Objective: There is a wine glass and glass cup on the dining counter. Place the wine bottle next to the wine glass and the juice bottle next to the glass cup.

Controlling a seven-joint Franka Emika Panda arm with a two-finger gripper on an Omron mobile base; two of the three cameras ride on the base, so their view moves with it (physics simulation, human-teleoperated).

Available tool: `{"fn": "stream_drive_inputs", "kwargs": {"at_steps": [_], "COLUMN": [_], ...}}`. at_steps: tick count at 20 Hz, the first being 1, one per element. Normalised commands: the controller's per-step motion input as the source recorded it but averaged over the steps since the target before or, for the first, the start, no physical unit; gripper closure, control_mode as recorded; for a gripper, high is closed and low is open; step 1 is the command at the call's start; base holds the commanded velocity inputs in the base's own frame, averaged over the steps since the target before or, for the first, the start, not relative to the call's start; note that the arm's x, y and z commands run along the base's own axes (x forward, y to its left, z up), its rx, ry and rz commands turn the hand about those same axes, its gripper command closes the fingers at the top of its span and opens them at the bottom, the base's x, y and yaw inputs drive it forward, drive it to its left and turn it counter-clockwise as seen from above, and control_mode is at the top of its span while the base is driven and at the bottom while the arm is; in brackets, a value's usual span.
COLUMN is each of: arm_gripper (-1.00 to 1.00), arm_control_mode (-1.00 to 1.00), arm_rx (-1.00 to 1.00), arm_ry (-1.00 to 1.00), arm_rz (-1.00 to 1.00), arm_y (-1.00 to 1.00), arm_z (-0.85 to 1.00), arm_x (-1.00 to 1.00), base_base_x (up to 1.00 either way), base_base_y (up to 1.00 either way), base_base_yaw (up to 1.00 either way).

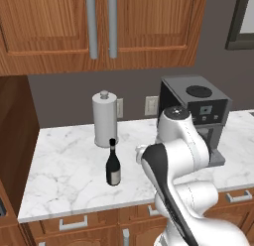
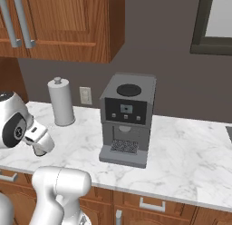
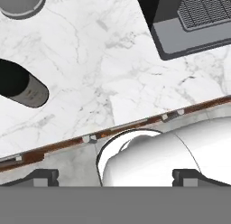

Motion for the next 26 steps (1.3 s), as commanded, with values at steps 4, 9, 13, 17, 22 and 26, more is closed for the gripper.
{"fn": "stream_drive_inputs", "kwargs": {"at_steps": [4, 9, 13, 17, 22, 26], "arm_gripper": [-1.00, -1.00, -1.00, -1.00, -1.00, -1.00], "arm_control_mode": [-1.00, -1.00, -1.00, -1.00, -1.00, -1.00], "arm_rx": [-0.05, -0.05, -0.14, -0.15, -0.06, -0.02], "arm_ry": [-0.04, -0.10, -0.32, -0.35, -0.14, -0.16], "arm_rz": [-0.22, -0.16, -0.06, -0.06, -0.09, -0.03], "arm_y": [0.25, 0.26, 0.42, 0.39, 0.42, 0.15], "arm_z": [0.00, 0.00, -0.06, -0.07, -0.13, -0.08], "arm_x": [-0.19, -0.17, -0.10, -0.06, -0.05, 0.00], "base_base_x": [0.00, 0.00, 0.00, 0.00, 0.00, 0.00], "base_base_y": [0.00, 0.00, 0.00, 0.00, 0.00, 0.00], "base_base_yaw": [0.00, 0.00, 0.00, 0.00, 0.00, 0.00]}}
